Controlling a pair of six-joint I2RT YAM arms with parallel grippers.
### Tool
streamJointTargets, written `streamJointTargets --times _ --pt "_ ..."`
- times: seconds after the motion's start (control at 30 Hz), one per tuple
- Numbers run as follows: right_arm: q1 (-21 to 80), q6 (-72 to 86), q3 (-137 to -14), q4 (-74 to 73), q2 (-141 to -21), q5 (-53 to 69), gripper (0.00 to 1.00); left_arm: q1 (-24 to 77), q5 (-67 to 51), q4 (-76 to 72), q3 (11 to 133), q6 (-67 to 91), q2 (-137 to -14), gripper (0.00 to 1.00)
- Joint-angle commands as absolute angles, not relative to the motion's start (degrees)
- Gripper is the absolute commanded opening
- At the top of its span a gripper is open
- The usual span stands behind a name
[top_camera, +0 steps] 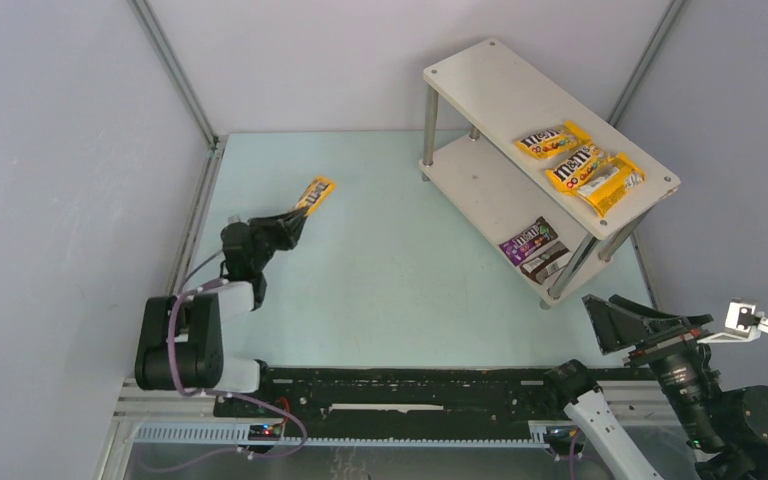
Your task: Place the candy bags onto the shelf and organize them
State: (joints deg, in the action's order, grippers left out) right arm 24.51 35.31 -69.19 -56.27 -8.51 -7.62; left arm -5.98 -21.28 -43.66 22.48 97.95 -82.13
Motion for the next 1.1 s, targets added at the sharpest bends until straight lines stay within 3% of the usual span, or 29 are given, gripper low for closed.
streamJointTargets --times 0.0,0.2,0.53,0.87,1.07 --pt "25.0 34.8 -70.6 -56.1 -9.5 -8.9 0.97 4.3 -17.8 -46.5 29.4 102.4 -74.0 0.09" --pt "25.0 35.2 -70.5 -56.0 -9.4 -8.8 0.97 18.8 -10.1 -39.8 44.2 98.5 -72.9 0.09" --pt "25.0 36.1 -71.5 -56.5 -9.1 -8.3 0.97 37.2 2.3 -39.0 67.2 92.1 -85.1 0.09" --pt "25.0 36.2 -71.8 -57.7 -8.5 -8.7 0.97 46.0 13.2 -37.4 84.0 80.4 -98.8 0.09" --pt "25.0 36.5 -72.8 -58.9 -8.0 -9.4 0.97 48.1 12.1 -34.2 95.1 76.6 -107.8 0.08"
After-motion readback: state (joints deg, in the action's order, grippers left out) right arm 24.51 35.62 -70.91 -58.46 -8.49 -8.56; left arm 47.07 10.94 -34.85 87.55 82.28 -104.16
